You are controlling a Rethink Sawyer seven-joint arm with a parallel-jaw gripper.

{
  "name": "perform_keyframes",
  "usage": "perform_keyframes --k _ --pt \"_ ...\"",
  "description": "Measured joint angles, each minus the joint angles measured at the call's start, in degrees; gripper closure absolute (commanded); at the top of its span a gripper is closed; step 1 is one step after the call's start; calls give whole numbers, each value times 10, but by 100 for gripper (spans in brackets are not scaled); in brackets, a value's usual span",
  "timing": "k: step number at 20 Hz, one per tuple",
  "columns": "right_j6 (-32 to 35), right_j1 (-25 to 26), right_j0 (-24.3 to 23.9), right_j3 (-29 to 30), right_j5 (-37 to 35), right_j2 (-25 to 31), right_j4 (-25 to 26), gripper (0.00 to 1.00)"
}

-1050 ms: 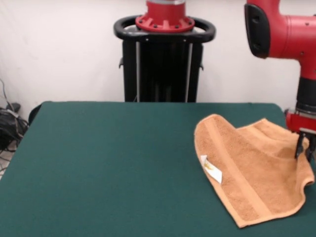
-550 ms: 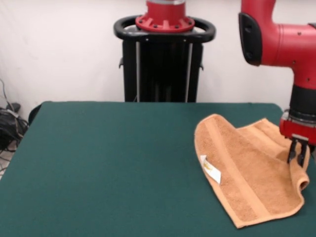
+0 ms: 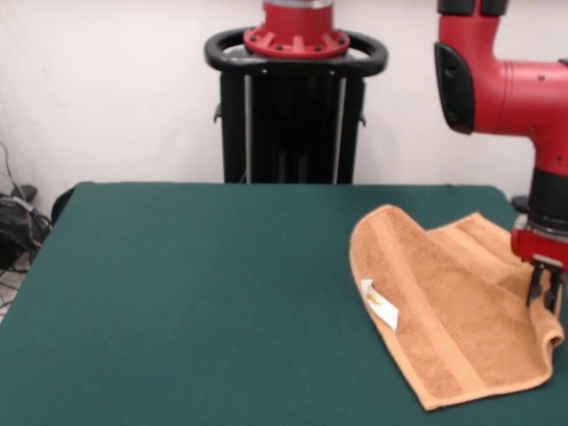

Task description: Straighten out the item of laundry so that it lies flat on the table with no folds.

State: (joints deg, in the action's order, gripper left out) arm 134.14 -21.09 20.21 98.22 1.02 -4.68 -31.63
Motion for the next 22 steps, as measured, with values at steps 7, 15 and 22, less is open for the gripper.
perform_keyframes --k 7,15,22 --pt "0 10 39 -36 -37 -12 -56 100" --pt "0 29 73 -80 -82 -40 -92 100" --pt "0 50 104 -109 -99 -82 -99 0"
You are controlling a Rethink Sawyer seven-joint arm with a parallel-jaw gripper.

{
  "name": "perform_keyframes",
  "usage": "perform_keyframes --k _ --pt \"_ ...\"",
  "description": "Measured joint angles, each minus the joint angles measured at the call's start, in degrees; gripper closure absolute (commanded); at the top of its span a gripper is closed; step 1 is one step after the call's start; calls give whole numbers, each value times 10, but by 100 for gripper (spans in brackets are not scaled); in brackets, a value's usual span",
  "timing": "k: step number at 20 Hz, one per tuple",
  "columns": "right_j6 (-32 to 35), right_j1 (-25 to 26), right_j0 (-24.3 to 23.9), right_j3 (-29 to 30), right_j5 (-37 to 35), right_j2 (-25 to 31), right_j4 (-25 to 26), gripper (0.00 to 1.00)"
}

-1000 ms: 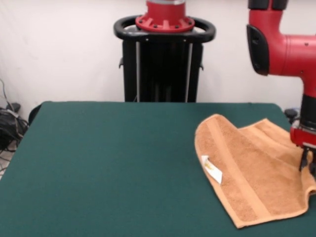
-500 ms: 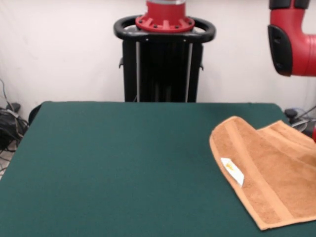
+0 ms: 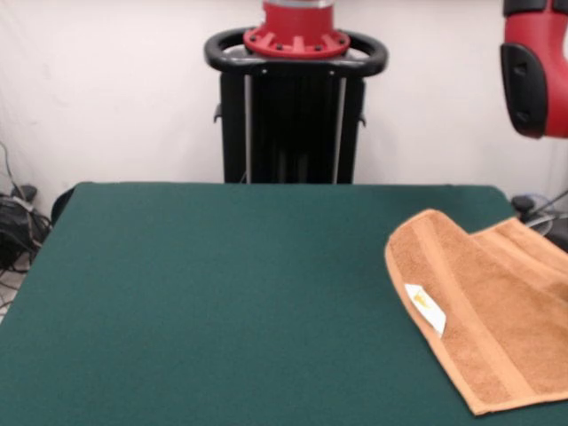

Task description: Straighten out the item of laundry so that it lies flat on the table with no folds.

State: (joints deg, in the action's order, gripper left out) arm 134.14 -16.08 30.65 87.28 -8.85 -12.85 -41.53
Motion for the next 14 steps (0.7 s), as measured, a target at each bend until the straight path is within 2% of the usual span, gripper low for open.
perform_keyframes --k 6,14 --pt "0 -27 8 14 -43 -26 0 0" --pt "0 -87 8 37 -111 -64 9 0"
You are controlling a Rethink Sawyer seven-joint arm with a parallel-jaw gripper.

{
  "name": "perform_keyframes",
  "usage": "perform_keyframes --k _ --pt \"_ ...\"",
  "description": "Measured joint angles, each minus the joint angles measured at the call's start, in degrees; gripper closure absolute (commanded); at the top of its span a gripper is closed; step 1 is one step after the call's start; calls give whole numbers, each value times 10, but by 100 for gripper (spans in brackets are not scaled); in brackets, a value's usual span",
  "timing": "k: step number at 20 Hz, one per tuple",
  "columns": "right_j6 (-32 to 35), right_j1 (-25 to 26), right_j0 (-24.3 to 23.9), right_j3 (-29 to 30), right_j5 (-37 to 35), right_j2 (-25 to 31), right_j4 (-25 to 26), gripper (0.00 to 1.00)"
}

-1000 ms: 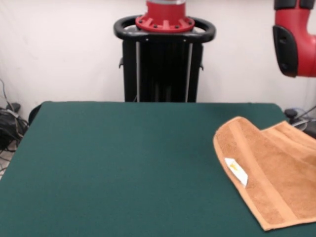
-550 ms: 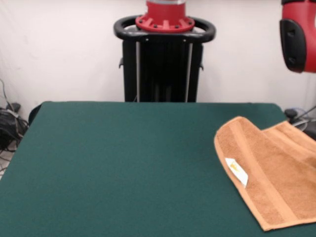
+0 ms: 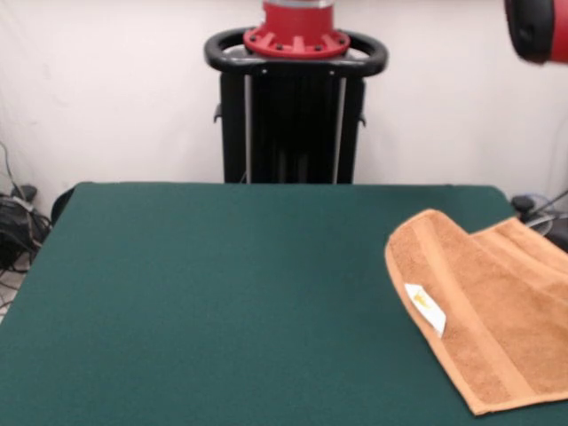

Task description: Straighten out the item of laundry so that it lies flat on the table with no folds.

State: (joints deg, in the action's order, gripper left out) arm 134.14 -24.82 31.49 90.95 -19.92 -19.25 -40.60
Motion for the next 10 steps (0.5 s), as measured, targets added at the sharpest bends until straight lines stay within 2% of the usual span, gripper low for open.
perform_keyframes --k 4,9,10 --pt "0 -19 7 10 -17 -47 29 0" --pt "0 -19 20 20 -17 -92 71 0" --pt "0 -19 25 28 -17 -109 97 0"
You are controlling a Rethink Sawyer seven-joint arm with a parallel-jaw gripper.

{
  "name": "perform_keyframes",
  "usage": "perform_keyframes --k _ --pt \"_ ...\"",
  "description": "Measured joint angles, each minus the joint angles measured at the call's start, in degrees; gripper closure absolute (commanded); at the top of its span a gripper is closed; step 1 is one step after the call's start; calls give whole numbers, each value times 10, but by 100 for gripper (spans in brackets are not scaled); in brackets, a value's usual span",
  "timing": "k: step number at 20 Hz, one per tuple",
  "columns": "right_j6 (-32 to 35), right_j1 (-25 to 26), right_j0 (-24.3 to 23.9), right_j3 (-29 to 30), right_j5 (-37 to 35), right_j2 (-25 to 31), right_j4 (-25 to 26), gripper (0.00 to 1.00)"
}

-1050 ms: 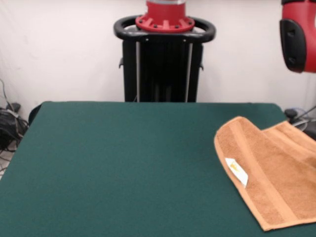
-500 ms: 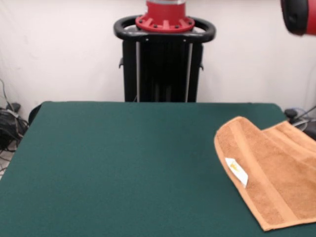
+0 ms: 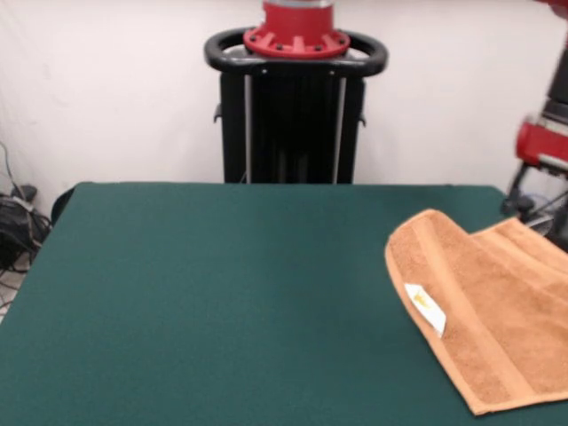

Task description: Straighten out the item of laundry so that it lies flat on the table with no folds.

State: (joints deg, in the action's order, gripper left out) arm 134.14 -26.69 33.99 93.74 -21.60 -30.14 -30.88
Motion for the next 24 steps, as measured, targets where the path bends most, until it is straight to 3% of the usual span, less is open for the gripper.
perform_keyframes --k 6,11,15,16,20,24 --pt "0 -7 -12 32 6 -6 82 0" --pt "-11 -27 -86 75 45 38 208 0" --pt "-15 -35 -121 90 55 64 265 0" --pt "-15 -42 -143 100 55 84 298 0" --pt "-15 -56 -204 121 60 151 351 0" --pt "-15 -66 -270 141 62 231 382 0"
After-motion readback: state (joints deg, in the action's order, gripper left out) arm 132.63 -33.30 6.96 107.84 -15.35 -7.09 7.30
